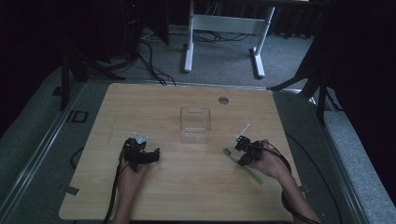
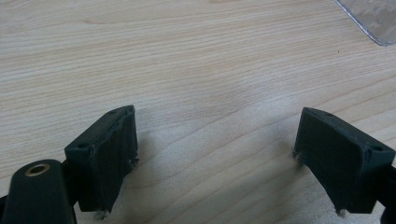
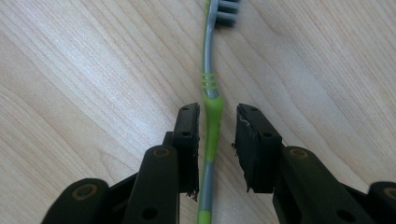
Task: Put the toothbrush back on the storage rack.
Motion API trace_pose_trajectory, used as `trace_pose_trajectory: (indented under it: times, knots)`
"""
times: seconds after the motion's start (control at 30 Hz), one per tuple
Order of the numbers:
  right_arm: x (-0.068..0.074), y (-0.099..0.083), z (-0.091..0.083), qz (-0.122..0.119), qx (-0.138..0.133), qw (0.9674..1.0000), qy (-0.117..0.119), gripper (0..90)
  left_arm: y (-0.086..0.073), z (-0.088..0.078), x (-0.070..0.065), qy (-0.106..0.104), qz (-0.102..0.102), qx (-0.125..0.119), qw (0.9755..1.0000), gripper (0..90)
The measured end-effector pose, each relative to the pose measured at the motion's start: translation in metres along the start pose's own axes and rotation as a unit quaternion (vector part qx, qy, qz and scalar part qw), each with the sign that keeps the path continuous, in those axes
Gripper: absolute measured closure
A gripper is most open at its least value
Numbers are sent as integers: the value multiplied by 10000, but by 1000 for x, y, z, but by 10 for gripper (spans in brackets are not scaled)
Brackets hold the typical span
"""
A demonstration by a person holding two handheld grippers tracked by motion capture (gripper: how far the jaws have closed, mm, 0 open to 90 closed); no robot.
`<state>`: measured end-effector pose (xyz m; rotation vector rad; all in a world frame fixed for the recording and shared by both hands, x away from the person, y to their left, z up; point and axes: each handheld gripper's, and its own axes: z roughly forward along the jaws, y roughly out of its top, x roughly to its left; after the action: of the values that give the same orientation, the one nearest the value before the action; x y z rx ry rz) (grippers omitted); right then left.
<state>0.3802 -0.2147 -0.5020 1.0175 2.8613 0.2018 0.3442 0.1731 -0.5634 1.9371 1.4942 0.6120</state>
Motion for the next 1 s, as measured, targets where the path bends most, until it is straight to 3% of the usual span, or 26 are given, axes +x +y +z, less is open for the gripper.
trace_pose_trajectory:
  times: [1.0]
  knots:
    - [1, 0, 9, -61, 199, 9998, 41, 761, 0, 0, 0, 0, 0, 0, 10000, 137]
